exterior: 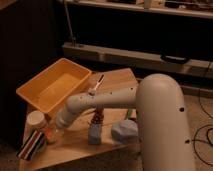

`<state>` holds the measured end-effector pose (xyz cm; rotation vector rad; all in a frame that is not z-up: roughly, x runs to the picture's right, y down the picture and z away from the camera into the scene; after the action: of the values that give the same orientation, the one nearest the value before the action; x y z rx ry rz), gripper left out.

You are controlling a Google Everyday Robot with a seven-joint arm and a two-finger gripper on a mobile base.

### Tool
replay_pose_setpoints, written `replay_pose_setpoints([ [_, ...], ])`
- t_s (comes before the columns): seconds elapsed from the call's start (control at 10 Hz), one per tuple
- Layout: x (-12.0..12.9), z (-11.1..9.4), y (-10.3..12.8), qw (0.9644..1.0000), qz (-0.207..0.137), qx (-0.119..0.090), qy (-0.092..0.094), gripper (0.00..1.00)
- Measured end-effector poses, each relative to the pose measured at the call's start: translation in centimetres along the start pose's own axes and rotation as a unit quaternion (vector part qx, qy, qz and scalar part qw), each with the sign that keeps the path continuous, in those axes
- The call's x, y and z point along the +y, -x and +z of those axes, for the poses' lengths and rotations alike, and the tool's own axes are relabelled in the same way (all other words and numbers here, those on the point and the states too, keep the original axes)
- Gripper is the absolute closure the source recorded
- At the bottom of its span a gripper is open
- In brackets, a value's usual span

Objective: Place apple in tray

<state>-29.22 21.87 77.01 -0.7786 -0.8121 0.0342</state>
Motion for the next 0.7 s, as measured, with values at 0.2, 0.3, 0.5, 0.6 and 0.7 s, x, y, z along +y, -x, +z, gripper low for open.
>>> replay_pose_setpoints([
  [0.2, 0.3, 0.7, -0.1, 0.9999, 0.001, -0.003, 0.012, 0.35],
  [0.3, 0.4, 1.0, -0.2, 0.9998, 0.002, -0.005, 0.018, 0.37],
  [0.5, 0.7, 1.6, -0.2, 0.9996, 0.004, -0.007, 0.028, 0.53],
  [0.6, 0.7, 1.7, -0.4, 0.9995, 0.008, -0.008, 0.031, 0.66],
  [0.7, 0.7, 1.5, -0.6, 0.9994, 0.014, -0.010, 0.030, 0.76],
])
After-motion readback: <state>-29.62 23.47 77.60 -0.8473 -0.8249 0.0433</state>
